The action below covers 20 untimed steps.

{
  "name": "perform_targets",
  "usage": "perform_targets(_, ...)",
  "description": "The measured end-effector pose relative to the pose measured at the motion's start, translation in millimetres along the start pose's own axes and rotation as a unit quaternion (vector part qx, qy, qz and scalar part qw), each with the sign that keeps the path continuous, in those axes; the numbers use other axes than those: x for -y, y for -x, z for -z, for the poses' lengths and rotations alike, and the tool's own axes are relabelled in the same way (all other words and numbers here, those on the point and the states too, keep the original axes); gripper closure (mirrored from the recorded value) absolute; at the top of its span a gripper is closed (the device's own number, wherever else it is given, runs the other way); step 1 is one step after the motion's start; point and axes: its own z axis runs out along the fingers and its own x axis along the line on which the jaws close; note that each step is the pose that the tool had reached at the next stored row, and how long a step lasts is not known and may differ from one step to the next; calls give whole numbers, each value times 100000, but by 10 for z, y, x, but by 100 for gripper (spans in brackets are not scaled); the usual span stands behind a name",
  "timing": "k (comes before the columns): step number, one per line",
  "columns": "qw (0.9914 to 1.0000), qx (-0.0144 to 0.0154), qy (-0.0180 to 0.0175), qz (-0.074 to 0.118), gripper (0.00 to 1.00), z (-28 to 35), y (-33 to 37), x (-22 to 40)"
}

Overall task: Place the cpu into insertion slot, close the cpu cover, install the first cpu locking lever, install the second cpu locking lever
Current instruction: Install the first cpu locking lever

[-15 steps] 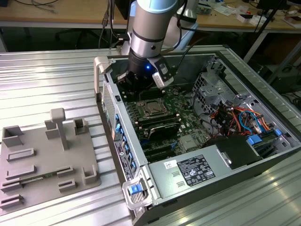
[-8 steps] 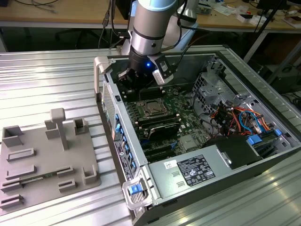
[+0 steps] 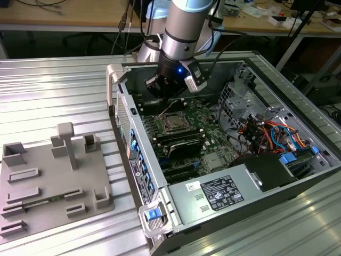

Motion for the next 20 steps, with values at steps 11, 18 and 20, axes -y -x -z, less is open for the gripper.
perform_targets(11,100000,-1,-3,94,89,-12,68,-7)
perform_targets(18,100000,-3,3,126,89,-28,78,-7)
perform_targets(20,100000,-7,-6,141,89,-36,89,-7)
